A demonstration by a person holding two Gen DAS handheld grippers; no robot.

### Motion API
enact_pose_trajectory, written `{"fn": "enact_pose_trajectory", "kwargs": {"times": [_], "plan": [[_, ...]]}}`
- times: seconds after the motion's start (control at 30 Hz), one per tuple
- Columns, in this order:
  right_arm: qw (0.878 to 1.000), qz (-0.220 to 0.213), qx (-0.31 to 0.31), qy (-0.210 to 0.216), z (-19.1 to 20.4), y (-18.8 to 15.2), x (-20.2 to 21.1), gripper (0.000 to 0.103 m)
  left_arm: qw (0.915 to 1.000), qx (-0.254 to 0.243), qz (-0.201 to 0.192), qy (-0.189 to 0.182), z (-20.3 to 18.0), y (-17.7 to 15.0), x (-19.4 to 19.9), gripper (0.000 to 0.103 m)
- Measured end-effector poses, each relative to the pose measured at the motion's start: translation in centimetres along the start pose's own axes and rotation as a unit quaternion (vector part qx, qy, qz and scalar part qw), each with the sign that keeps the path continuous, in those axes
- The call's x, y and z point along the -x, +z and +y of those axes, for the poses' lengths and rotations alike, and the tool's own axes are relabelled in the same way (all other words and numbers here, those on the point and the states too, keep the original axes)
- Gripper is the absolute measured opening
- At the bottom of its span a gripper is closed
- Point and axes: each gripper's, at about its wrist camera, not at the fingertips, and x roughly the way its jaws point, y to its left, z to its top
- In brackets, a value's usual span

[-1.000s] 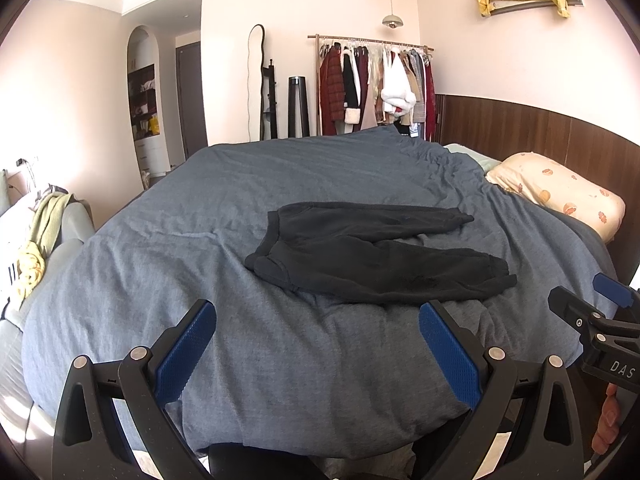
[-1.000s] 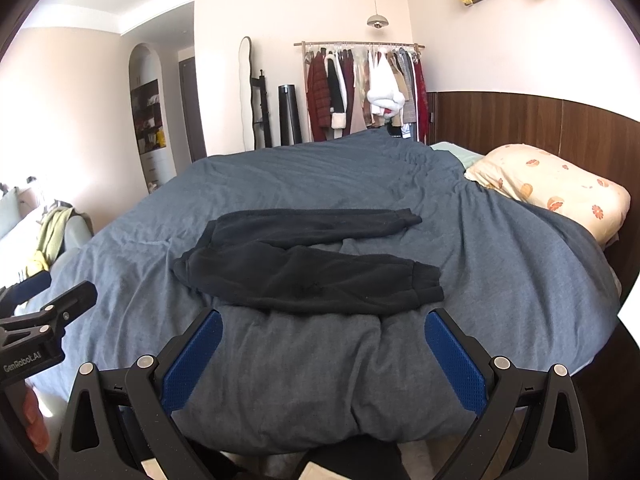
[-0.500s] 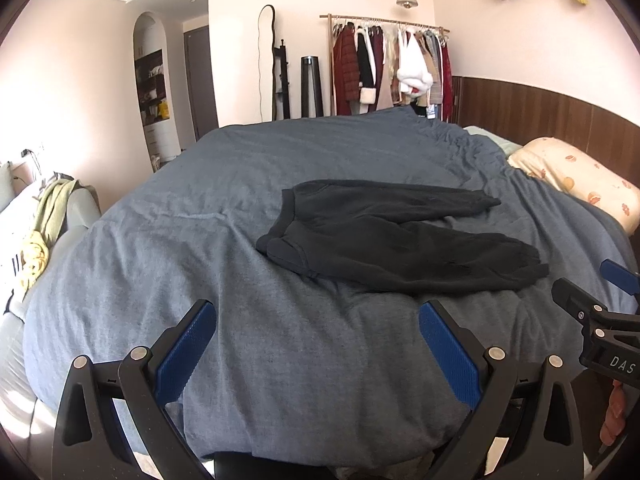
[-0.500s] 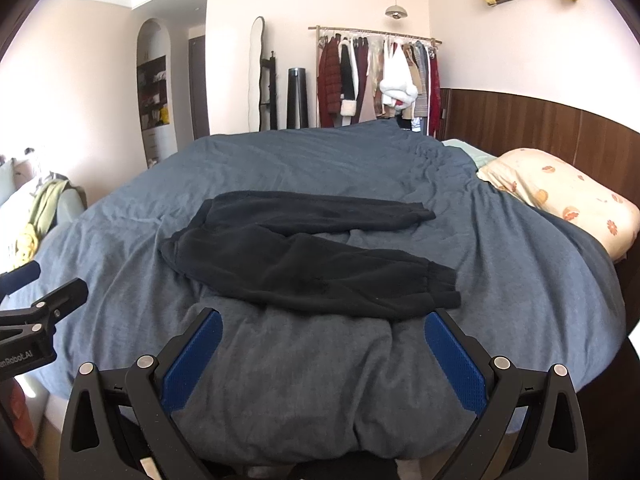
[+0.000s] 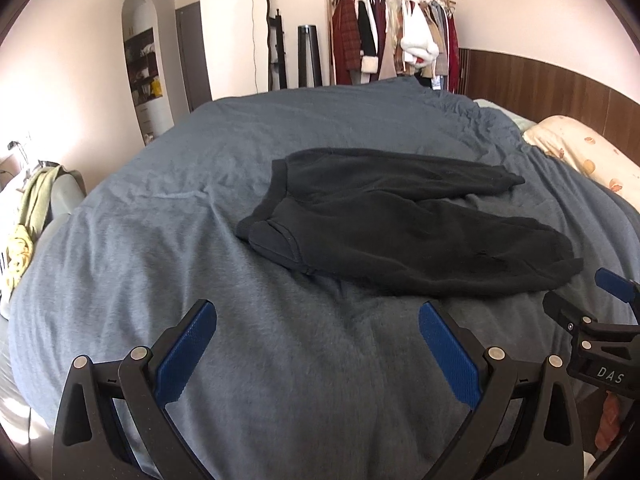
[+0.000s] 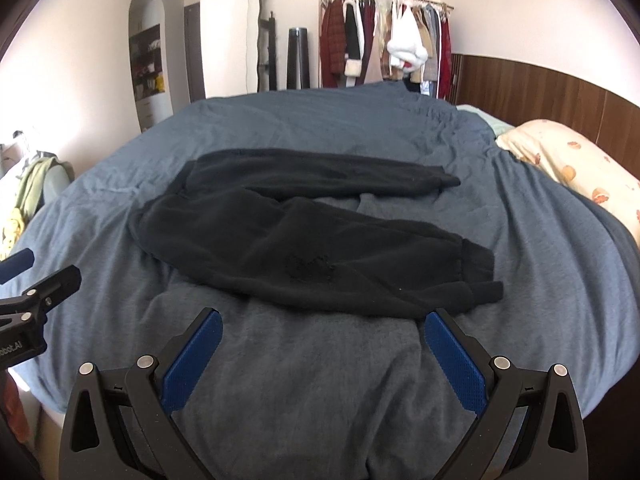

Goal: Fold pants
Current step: 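Move both tools down toward the waistband of the black sweatpants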

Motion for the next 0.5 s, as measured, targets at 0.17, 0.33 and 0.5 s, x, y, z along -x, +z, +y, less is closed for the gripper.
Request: {"fn": "enact_pose_trajectory", "kwargs": {"times": [0.17, 0.33, 0.5], "plan": [[1.000, 0.026, -0.006, -0.001, -0.4, 0.3, -3.3, 0.103, 0.9998, 0.004, 0.019, -0.005, -0.3, 0.5, -3.4, 0.103], [0.999, 0.036, 0.005, -0.022, -0.5, 0.1, -5.4, 0.103, 0.9995, 0.003, 0.032, -0.009, -0.5, 0.8, -5.9, 0.102], [0.998, 0.041, 0.029, -0.033, -0.2, -0.2, -6.9, 0.103, 0.9991, -0.006, 0.041, -0.010, -1.3, 0.9, -8.0, 0.096]]}}
